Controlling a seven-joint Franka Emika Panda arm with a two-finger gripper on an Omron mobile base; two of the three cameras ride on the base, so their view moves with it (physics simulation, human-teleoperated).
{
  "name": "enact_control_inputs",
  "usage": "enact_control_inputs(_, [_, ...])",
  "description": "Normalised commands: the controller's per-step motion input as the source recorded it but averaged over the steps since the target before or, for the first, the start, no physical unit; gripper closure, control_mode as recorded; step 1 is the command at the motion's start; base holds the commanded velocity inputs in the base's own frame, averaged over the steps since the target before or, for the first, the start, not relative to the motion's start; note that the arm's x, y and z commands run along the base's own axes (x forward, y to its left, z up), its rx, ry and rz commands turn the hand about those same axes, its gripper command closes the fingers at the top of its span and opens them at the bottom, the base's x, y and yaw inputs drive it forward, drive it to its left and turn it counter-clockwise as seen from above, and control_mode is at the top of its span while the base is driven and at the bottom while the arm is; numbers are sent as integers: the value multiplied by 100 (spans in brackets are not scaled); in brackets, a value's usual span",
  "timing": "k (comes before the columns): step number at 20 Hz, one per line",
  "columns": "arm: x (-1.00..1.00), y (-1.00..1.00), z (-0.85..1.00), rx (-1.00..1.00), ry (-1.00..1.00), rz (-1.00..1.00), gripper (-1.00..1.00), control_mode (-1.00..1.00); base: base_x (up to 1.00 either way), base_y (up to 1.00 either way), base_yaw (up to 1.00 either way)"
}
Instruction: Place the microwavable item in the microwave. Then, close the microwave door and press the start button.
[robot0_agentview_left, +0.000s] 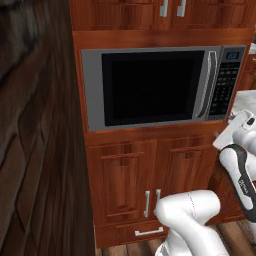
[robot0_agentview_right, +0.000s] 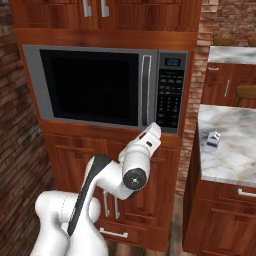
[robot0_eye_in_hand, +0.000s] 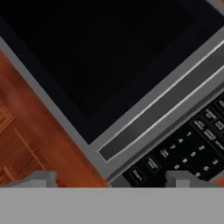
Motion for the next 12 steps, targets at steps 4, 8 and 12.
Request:
enact_control_inputs(4, [20,-17,-19,4,6,18,-100,-100,0,0,0])
enact_control_inputs(8, [55,0,-21,2,0,14,-100,-100,0,0,0])
enact_control_inputs(12, [58,0,-23,1,0,13,-100,-100,0,0,0])
